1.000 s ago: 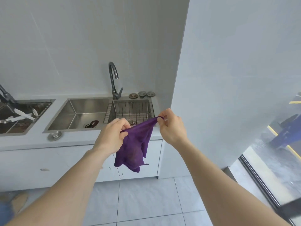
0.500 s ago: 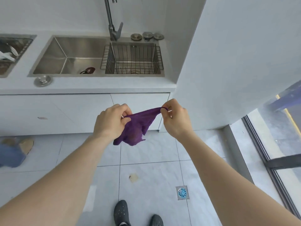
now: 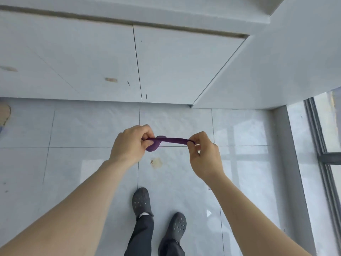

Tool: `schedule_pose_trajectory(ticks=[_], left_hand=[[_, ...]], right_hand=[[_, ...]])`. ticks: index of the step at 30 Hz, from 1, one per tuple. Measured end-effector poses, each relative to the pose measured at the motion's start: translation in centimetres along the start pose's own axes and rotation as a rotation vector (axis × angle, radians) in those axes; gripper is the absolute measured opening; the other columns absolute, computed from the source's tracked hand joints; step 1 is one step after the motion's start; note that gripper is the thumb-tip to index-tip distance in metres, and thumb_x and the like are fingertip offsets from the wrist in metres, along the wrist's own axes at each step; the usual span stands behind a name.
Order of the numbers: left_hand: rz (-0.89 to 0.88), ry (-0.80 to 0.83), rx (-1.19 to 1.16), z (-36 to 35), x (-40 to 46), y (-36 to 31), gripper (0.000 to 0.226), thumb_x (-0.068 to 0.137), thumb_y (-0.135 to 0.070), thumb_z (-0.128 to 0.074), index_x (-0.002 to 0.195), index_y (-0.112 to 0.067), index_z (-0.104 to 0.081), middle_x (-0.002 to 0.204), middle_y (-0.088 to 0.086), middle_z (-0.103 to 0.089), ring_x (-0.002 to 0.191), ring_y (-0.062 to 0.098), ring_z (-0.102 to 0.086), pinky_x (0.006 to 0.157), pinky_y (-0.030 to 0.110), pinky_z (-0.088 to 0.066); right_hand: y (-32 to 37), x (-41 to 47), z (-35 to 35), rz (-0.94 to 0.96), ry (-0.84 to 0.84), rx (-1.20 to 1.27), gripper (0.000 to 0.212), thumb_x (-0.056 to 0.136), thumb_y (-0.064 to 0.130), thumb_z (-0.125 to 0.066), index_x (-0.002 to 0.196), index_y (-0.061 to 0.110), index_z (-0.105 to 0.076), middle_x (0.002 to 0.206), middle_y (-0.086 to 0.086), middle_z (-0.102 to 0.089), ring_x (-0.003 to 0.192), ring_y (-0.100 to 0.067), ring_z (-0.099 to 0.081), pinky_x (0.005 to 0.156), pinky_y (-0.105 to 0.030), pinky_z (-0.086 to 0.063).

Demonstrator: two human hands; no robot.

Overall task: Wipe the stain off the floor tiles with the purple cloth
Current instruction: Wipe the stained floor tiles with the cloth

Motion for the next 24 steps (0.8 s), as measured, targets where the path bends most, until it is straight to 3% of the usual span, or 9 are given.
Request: schedule_pose_trajectory(ticks=[10, 16, 19, 24], left_hand=[[0.162, 0.125, -0.091, -17.0, -0.1, 13.1, 0.02, 0.089, -0.017, -0.068, 0.082, -0.035, -0.06, 0.082, -0.013, -0.069, 0.075, 0.01, -0.071, 0.079, 0.04, -0.054], [0.206, 0.175, -0.151, -26.9, 0.2, 19.2, 0.018, 0.091, -0.016, -0.066, 0.086, -0.033, -0.061, 0.079, -0.013, -0.073, 0.071, 0.005, -0.071, 0.078, 0.037, -0.056], [0.201, 0.207, -0.134, -31.2, 2.1, 22.4, 0.016, 0.092, -0.018, -0.066, 0.089, -0.034, -0.062, 0.084, -0.012, -0.074, 0.075, 0.008, -0.07, 0.078, 0.035, -0.057], [0.132, 0.226, -0.069, -38.0, 7.6, 28.4, 0.012, 0.093, -0.02, -0.067, 0.102, -0.027, -0.066, 0.1, -0.01, -0.07, 0.088, 0.014, -0.067, 0.077, 0.025, -0.049]], right_hand=[[-14.1, -0.6, -13.7, -0.087, 0.06, 0.016, 0.002, 0.1, 0.019, -0.054, 0.099, 0.02, -0.054, 0.094, 0.015, -0.066, 0.091, 0.003, -0.062, 0.071, -0.039, -0.052], [-22.8, -0.7, -20.4, -0.065, 0.041, 0.001, 0.005, 0.102, 0.02, -0.051, 0.1, 0.025, -0.049, 0.096, 0.015, -0.064, 0.063, -0.019, -0.056, 0.064, -0.038, -0.049], [-26.9, 0.8, -24.1, -0.054, 0.021, -0.021, 0.004, 0.102, 0.022, -0.049, 0.105, 0.025, -0.048, 0.104, 0.01, -0.065, 0.064, -0.019, -0.05, 0.063, -0.037, -0.046], [-33.3, 5.4, -31.6, -0.03, -0.016, -0.045, 0.007, 0.103, 0.015, -0.047, 0.103, 0.022, -0.045, 0.096, 0.004, -0.064, 0.064, -0.024, -0.051, 0.063, -0.04, -0.047]])
Point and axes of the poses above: each hand's wrist, its own x-axis towards the middle knuckle, its own z-axis out of the back of the hand, y = z × x, the point moved 2 cm from there along x, towards the middle knuckle
